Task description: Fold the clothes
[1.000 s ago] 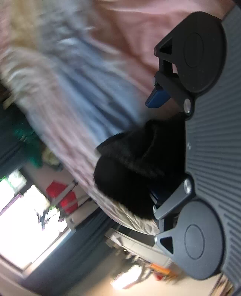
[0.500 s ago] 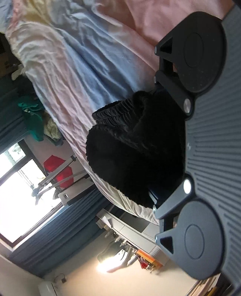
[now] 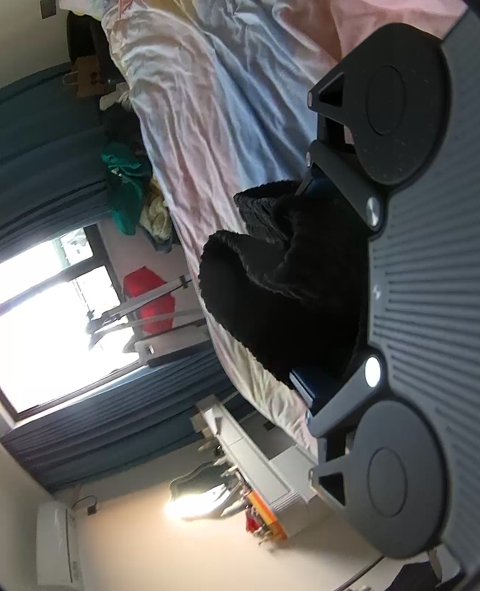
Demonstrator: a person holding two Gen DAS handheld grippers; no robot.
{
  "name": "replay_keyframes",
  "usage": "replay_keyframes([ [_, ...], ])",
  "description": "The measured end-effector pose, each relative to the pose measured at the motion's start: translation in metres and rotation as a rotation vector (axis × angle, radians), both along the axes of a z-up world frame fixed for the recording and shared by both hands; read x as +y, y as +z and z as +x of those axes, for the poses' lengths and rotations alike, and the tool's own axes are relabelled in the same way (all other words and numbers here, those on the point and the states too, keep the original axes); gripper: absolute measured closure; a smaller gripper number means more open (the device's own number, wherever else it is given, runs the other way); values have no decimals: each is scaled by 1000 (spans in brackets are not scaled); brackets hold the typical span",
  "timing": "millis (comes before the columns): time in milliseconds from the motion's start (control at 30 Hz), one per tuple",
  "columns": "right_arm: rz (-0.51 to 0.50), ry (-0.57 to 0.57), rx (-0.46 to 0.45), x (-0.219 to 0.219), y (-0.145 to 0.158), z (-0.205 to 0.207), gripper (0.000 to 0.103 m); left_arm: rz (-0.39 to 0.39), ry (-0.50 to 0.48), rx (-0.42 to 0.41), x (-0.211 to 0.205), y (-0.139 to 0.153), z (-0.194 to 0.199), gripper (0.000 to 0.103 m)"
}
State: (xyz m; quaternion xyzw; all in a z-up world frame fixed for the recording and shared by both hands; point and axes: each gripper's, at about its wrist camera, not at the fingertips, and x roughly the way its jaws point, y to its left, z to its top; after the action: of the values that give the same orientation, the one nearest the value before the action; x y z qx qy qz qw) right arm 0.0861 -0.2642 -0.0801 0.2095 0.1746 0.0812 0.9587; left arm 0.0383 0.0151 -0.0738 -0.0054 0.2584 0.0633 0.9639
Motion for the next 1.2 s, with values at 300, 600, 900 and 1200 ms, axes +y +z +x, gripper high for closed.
replay_keyframes([
  [300,281,41,6,-25,-4,3,10,-25,-2,2,2,0,1,23],
  [600,113,-83,181,-15,-33,15,13,-20,-21,-3,5,3,-1,23],
  [900,383,-124,325,-56,-69,24,12,-72,-20,-18,27,5,2,14],
  [1200,558,-22,406,-63,-78,34,9,-268,-28,60,50,4,10,17],
])
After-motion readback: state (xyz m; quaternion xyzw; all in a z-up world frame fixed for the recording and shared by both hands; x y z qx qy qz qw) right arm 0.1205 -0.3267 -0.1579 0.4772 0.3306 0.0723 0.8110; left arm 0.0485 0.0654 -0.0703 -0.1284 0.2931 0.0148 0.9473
